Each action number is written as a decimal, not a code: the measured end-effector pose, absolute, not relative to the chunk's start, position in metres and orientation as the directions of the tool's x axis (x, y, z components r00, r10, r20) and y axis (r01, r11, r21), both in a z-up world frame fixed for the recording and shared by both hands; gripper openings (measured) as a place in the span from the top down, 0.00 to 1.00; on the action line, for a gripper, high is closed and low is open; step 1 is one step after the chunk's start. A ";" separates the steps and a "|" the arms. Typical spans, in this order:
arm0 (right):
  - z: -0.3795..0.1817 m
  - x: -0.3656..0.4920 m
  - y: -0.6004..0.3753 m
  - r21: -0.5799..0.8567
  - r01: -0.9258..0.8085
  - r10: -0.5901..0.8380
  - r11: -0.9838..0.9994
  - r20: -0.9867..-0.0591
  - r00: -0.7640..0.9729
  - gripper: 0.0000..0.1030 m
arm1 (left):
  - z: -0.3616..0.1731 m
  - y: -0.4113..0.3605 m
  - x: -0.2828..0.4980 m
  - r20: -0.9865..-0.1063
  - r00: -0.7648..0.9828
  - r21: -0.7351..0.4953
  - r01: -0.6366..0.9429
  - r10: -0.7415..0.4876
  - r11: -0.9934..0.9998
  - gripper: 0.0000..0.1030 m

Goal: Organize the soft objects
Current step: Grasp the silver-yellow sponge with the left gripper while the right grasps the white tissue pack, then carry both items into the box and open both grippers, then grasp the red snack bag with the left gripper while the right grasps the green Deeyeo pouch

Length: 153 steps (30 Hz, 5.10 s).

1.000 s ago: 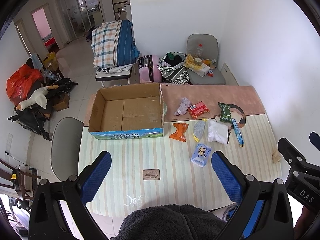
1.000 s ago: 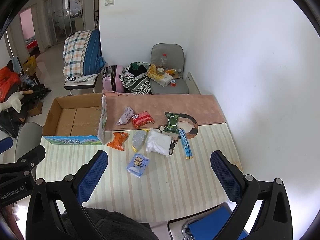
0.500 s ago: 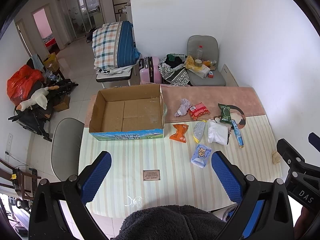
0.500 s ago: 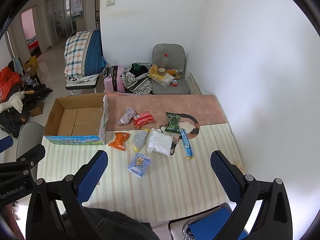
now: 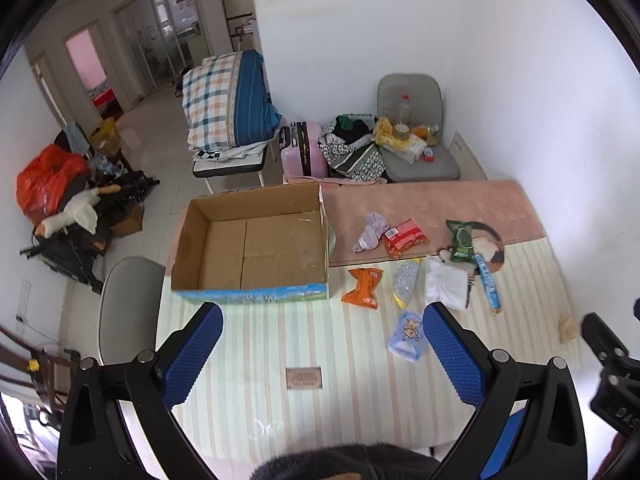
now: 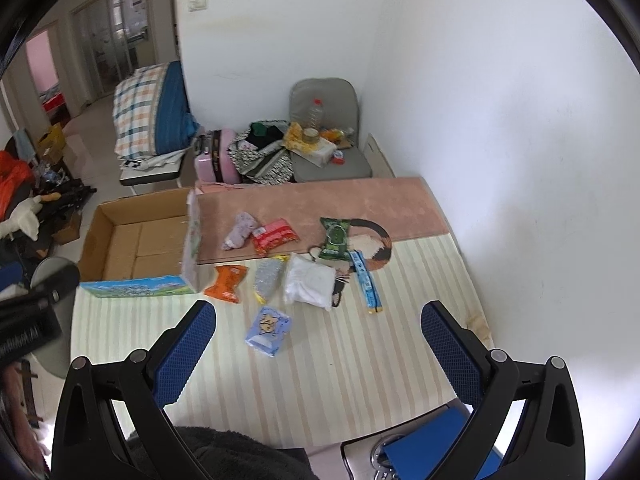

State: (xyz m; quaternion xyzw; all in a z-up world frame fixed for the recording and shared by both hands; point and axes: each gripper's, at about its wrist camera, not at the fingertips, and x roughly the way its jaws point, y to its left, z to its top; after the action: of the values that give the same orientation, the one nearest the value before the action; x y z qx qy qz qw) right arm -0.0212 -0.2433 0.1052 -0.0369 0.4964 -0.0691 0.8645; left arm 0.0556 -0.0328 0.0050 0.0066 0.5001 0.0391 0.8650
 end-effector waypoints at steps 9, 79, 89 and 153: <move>-0.027 0.064 -0.331 -0.084 0.194 -0.141 0.977 -0.943 0.302 0.00 | -0.119 -0.100 0.162 -0.955 0.291 0.078 0.077 0.052 0.994 0.01; -0.209 0.250 -0.145 0.435 -0.009 0.434 0.900 -0.896 0.091 0.29 | -0.161 0.071 0.248 -0.987 0.114 -0.127 -0.146 -0.111 0.981 0.58; -0.241 0.310 0.043 0.363 -0.063 0.364 0.930 -0.931 0.012 0.29 | -0.244 0.220 0.307 -0.975 -0.021 -0.199 -0.349 -0.220 0.916 0.58; -0.136 0.181 -0.031 0.113 -0.034 0.118 0.993 -0.950 0.288 0.00 | -0.111 0.122 0.194 -0.937 0.350 0.022 0.009 0.017 1.000 0.01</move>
State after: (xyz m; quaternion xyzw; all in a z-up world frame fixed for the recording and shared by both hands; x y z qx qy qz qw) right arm 0.1814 -0.0313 -0.1361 0.0355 0.5948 0.0472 0.8017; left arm 0.1944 0.1220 -0.1114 0.0113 0.5701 0.0027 0.8215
